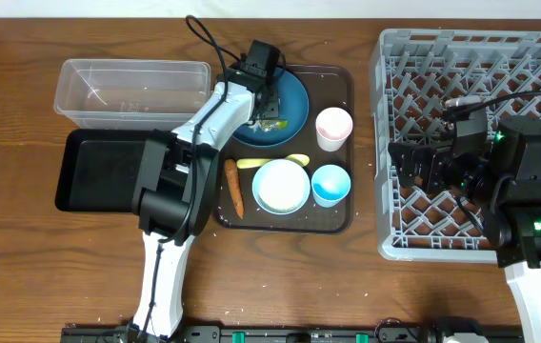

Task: Sort waste into correct bins and load items into the dishwasher rack
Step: 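Close the left gripper on the white tissues, then carry the tissues left and release them into the clear plastic bin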

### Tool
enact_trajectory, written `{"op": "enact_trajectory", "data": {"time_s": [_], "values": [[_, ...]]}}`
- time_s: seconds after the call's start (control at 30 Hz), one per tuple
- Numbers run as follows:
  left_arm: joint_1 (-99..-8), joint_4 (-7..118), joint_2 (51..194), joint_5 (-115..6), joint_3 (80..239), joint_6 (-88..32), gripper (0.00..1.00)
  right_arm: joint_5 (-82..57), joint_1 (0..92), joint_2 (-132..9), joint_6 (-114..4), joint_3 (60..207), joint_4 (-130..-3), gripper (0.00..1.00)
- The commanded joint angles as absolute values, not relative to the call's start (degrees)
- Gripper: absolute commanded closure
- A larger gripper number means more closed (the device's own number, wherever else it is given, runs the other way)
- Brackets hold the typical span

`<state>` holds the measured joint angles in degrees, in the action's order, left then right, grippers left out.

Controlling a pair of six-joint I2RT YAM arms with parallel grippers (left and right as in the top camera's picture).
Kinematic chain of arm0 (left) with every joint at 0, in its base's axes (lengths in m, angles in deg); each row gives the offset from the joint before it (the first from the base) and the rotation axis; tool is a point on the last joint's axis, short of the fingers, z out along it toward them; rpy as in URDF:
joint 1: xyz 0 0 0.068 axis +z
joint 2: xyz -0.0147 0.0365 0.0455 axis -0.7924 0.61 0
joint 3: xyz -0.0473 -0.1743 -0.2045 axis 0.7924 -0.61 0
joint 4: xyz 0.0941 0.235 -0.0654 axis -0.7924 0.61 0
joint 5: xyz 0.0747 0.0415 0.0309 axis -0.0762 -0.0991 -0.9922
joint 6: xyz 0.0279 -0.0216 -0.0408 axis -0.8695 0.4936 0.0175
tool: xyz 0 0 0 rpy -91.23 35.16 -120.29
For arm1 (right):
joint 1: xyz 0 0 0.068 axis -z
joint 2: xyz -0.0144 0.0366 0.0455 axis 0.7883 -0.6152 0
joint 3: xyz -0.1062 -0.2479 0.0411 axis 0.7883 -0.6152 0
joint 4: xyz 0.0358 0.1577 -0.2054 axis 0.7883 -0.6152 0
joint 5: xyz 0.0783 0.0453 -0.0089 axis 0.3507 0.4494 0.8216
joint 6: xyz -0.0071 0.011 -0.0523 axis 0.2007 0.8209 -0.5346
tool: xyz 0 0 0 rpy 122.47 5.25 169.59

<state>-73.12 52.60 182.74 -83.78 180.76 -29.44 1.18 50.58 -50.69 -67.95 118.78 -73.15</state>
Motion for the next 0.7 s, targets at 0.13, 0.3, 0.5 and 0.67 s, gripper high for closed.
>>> {"op": "enact_trajectory", "data": {"time_s": [0.13, 0.3, 0.5, 0.67], "values": [[-73.49, 52.77, 180.92, -78.57, 181.56, -29.57, 0.94, 1.99, 50.62, -51.08, -68.19, 119.92, -73.18, 0.01], [-73.4, 53.84, 174.04, -78.07, 181.56, -29.33, 0.94, 1.99, 50.62, -51.08, -68.19, 119.92, -73.15, 0.01], [-71.17, 57.71, 163.5, -80.8, 181.56, -26.42, 0.94, 1.99, 50.62, -51.08, -68.17, 119.92, -73.2, 0.01], [-66.39, 62.61, 159.52, -89.7, 181.54, -22.64, 0.94, 2.01, 50.62, -51.08, -68.17, 119.92, -73.18, 0.01]]}}
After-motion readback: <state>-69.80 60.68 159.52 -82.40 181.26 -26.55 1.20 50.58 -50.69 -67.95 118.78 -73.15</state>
